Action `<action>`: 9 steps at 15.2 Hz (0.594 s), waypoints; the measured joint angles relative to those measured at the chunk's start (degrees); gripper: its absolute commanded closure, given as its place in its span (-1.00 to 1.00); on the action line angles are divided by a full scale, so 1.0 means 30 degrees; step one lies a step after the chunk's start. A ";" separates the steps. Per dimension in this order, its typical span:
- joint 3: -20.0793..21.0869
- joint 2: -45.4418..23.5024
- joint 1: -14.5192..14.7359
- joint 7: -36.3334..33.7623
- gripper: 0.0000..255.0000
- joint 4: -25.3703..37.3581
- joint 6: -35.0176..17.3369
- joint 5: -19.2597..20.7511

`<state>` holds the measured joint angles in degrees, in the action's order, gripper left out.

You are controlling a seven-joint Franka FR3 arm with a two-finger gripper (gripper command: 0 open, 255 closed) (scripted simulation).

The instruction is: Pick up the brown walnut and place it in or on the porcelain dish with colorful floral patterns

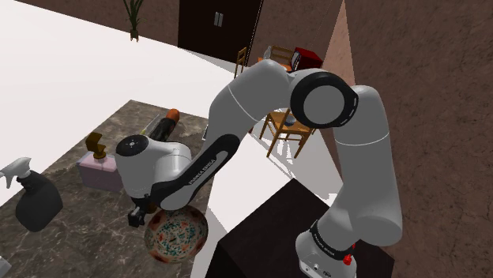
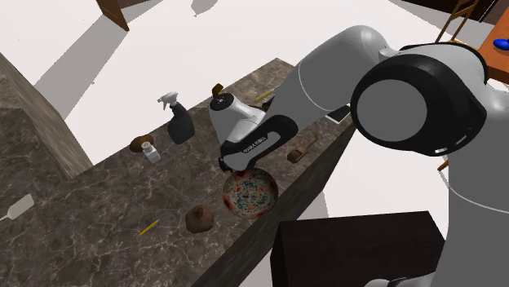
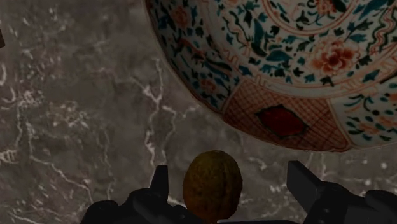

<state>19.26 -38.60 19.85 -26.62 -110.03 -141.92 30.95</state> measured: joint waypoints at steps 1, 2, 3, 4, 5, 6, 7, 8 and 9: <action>0.0000 0.0000 0.0000 0.0000 1.00 0.0000 0.0000 0.0000; -0.0001 0.0001 -0.0001 0.0000 1.00 0.0000 0.0000 0.0000; 0.0005 0.0012 0.0001 0.0001 1.00 0.0004 0.0001 -0.0001; 0.0003 0.0010 0.0001 -0.0001 1.00 0.0003 -0.0001 0.0000; 0.0003 0.0012 0.0000 -0.0002 1.00 0.0001 -0.0004 0.0000; 0.0003 0.0012 0.0000 -0.0001 1.00 0.0001 -0.0005 0.0000; 0.0003 0.0011 0.0000 -0.0002 1.00 0.0001 -0.0005 0.0000; 0.0002 0.0011 0.0001 -0.0003 1.00 0.0001 -0.0006 0.0001; 0.0002 0.0010 0.0002 -0.0004 1.00 0.0002 -0.0005 0.0001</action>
<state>19.26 -38.57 19.85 -26.63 -110.02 -141.94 30.95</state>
